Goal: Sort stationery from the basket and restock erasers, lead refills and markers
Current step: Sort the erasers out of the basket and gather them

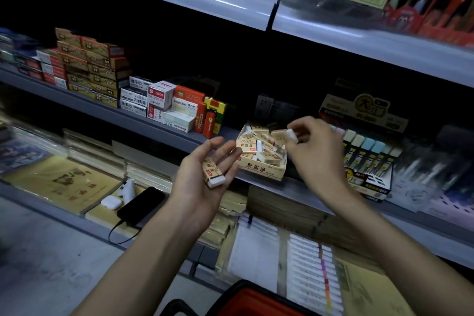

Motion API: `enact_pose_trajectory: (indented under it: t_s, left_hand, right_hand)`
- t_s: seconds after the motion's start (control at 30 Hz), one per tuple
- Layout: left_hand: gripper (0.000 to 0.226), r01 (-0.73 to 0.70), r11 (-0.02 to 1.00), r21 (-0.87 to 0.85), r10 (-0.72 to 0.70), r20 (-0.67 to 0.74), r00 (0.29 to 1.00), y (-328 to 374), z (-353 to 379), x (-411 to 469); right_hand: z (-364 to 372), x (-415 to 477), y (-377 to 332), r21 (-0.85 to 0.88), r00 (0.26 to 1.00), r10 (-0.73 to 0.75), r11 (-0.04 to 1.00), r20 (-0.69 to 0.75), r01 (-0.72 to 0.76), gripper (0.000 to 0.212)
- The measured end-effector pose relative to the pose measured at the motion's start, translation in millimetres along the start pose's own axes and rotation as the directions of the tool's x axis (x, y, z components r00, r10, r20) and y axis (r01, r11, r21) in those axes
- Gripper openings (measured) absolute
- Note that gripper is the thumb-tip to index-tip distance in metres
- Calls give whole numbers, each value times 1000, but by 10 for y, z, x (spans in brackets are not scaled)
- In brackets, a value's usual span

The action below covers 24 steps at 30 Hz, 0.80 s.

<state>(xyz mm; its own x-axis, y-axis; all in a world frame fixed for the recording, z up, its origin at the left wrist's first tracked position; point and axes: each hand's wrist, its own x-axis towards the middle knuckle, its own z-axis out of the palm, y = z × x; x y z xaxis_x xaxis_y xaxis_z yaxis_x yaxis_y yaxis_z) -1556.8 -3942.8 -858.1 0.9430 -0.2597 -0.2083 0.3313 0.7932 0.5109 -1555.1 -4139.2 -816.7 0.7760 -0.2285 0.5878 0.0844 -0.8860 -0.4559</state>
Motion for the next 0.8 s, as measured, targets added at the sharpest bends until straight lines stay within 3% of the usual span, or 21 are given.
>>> enact_pose_trajectory:
  t_s: [0.07, 0.13, 0.3, 0.37, 0.43, 0.5, 0.6, 0.7, 0.77, 0.8]
  left_hand:
    - [21, -15, 999, 37, 15, -17, 1000, -5, -4, -1]
    - [24, -35, 996, 85, 37, -21, 999, -9, -1, -1]
    - [34, -80, 984, 162, 79, 12, 997, -54, -5, 11]
    - [37, -128, 971, 202, 120, 50, 992, -74, 12, 12]
    - [39, -181, 956, 232, 161, 100, 982, -92, 37, 7]
    - [39, -211, 943, 258, 183, 130, 975, -107, 54, 6]
    - [39, -215, 928, 305, 183, 131, 974, -107, 37, 15]
    - [44, -153, 937, 315, 128, 99, 987, -101, -11, 9]
    - [47, -120, 930, 348, 104, 66, 992, -109, -67, 14]
    - [47, -111, 919, 379, 102, 46, 994, -108, -100, 15]
  right_hand:
    - [172, 12, 151, -185, 987, -133, 972, 85, 147, 14]
    - [264, -16, 219, -269, 972, -140, 945, 187, 188, 12]
    - [140, -150, -5, -213, 976, -184, 955, 115, 205, 20]
    - [69, -271, -231, -17, 986, -85, 996, 144, 88, 16]
    - [62, -385, -470, 210, 938, 53, 969, 343, -131, 18]
    - [73, -460, -641, 362, 843, 119, 865, 524, -347, 15]
    - [56, -518, -751, 508, 744, 179, 627, 643, -590, 9]
    - [42, -501, -760, 566, 714, 258, 462, 651, -683, 9]
    - [61, -380, -723, 590, 762, 321, 490, 563, -642, 9]
    - [85, -298, -680, 585, 816, 332, 574, 472, -572, 9]
